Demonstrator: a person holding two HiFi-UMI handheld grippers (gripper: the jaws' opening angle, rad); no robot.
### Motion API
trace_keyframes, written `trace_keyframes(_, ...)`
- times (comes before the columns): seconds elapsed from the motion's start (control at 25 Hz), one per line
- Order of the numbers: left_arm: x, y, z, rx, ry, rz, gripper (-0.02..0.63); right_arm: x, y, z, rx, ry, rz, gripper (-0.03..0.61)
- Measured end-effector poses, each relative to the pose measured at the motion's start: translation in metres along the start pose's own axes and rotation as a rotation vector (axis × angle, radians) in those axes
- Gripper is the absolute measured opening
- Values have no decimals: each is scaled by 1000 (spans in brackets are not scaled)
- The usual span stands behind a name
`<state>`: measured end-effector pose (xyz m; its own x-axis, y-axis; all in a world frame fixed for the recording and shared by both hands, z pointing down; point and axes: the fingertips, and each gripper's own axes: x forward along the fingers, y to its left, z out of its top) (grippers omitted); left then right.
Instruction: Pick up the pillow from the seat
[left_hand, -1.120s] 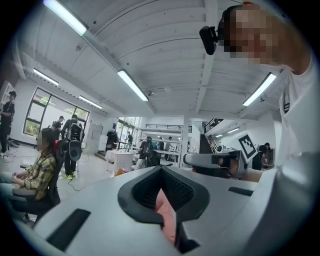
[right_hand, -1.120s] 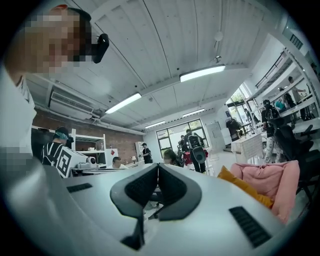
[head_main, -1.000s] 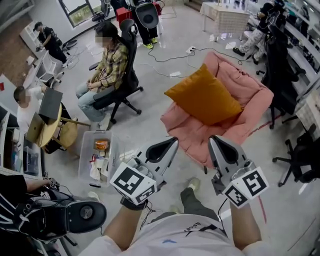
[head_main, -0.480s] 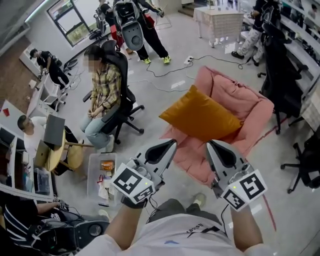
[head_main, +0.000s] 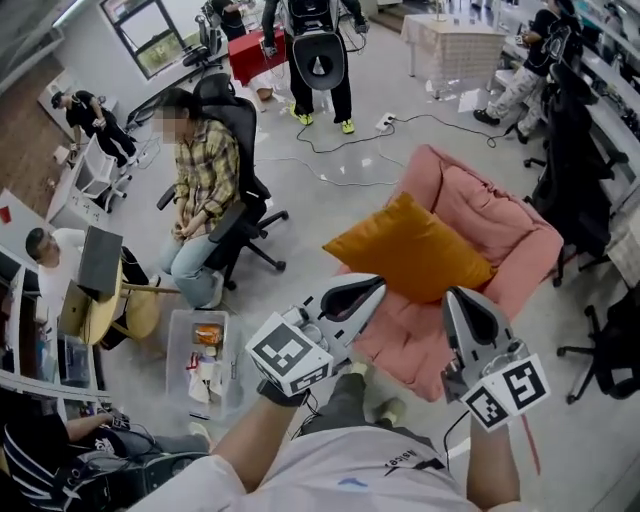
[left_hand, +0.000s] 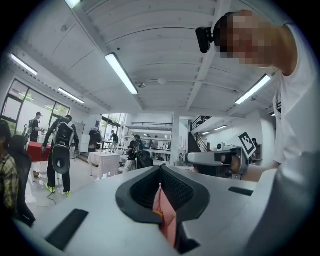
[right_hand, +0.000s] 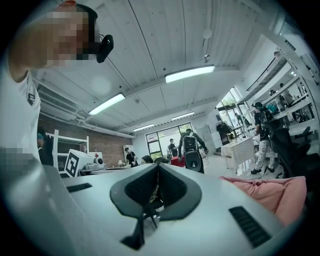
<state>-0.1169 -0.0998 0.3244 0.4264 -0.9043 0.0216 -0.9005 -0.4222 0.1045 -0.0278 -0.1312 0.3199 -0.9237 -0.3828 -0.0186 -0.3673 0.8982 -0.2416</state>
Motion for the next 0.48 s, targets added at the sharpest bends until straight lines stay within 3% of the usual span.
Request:
trace_keyframes(0.32,48,86,-26,-10,43,-120,25,82,-38,-12,-6,21,-84,14)
trace_keyframes(0.48,81,126,-51,-9,84,-177,126,107,-61,-23,14,50,-153,14)
